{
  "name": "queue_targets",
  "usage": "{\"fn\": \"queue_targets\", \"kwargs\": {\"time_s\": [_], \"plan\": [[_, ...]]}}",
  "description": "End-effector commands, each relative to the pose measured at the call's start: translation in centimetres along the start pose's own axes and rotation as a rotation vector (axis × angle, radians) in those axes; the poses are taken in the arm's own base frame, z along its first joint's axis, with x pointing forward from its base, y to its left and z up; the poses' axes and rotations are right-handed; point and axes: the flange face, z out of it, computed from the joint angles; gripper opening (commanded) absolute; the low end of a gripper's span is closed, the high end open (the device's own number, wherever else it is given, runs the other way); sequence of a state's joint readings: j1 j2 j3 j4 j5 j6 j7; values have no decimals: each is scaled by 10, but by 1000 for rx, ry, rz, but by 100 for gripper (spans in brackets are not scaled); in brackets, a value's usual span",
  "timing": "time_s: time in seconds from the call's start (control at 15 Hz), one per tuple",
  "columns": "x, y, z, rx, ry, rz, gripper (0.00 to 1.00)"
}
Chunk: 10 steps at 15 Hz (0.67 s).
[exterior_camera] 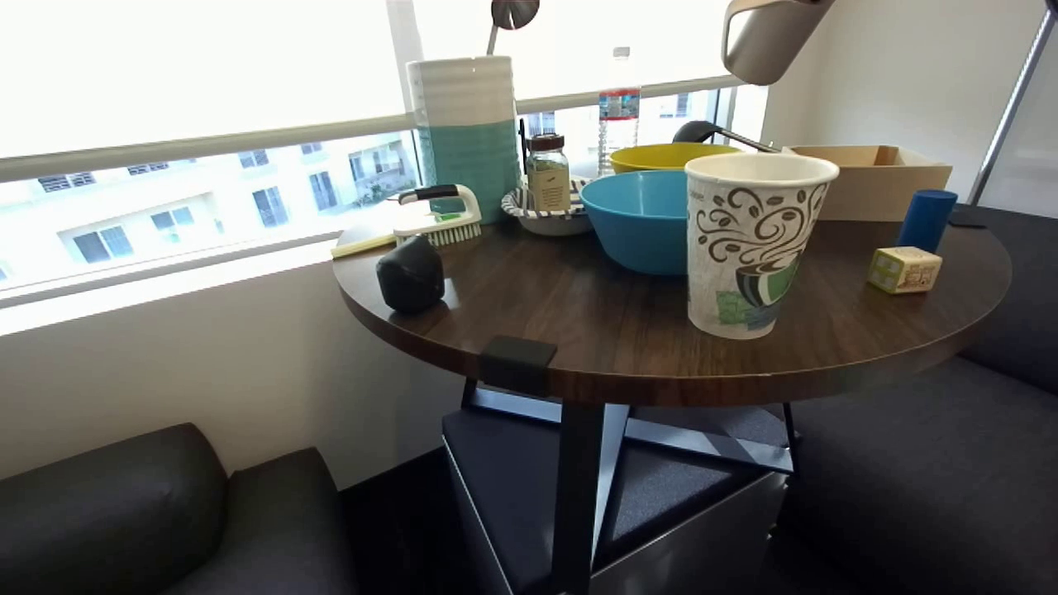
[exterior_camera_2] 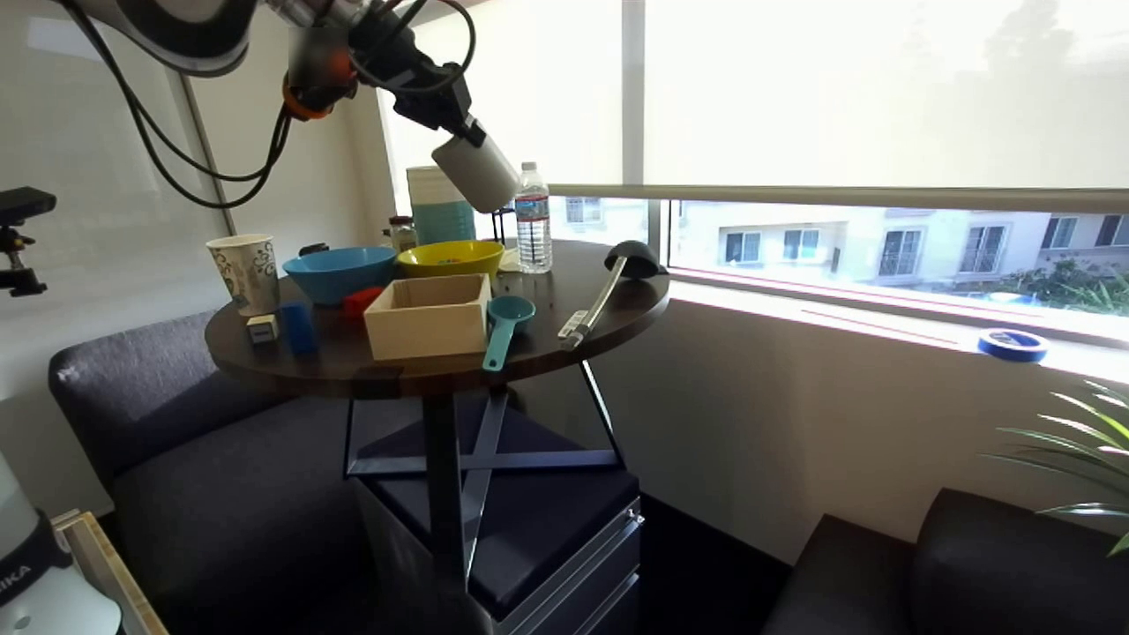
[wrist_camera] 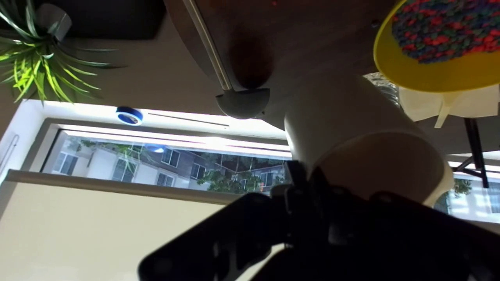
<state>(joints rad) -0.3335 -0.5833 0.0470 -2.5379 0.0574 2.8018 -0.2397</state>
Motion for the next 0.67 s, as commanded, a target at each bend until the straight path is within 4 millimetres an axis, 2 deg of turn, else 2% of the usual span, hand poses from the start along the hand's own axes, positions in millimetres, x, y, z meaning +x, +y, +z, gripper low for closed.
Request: {"fn": "queue_targets", "kwargs": {"time_s": [0.0,0.2,0.6], "plan": [[19,-2,20,32,-50,44,1],[26,4,40,40,-74,61,1],[43,33,81,28,-116,137,1]]}}
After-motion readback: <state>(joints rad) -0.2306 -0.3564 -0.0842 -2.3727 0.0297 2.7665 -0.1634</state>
